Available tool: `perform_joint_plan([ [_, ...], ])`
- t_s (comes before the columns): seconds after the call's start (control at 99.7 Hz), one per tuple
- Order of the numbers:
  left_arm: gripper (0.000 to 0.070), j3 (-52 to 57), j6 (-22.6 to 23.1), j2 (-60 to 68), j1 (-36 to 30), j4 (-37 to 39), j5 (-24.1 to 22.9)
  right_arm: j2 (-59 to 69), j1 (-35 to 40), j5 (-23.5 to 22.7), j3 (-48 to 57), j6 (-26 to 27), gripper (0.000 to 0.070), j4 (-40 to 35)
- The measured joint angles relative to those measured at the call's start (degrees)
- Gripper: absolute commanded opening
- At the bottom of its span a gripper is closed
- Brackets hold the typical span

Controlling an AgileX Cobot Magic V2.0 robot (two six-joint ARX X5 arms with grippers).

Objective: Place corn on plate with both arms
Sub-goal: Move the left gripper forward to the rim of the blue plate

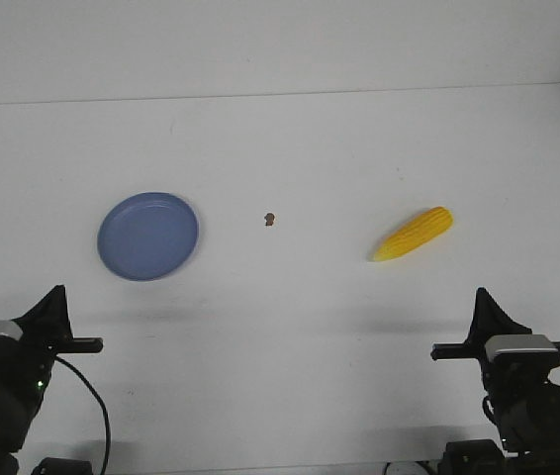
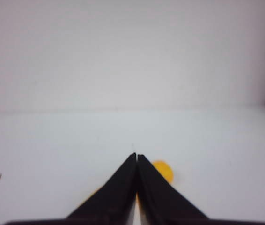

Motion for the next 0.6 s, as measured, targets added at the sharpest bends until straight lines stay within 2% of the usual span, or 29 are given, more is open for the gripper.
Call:
perform_joint_plan([
  [0.18, 0.0015, 11.4, 0.0, 11.4, 0.0, -9.5, 0.0, 9.0, 0.0, 0.0, 12.0, 0.0, 0.0000, -14.5],
  [0.281, 0.0015, 15.4, 0.0, 16.2, 0.0, -13.6, 0.0, 13.9, 0.0, 0.0, 16.1, 0.0, 0.0000, -20.0],
  [0.602, 0.0015, 16.3, 1.0, 19.7, 0.0, -14.9, 0.0, 17.6, 0.0, 0.0, 18.1, 0.0, 0.0000, -17.6],
])
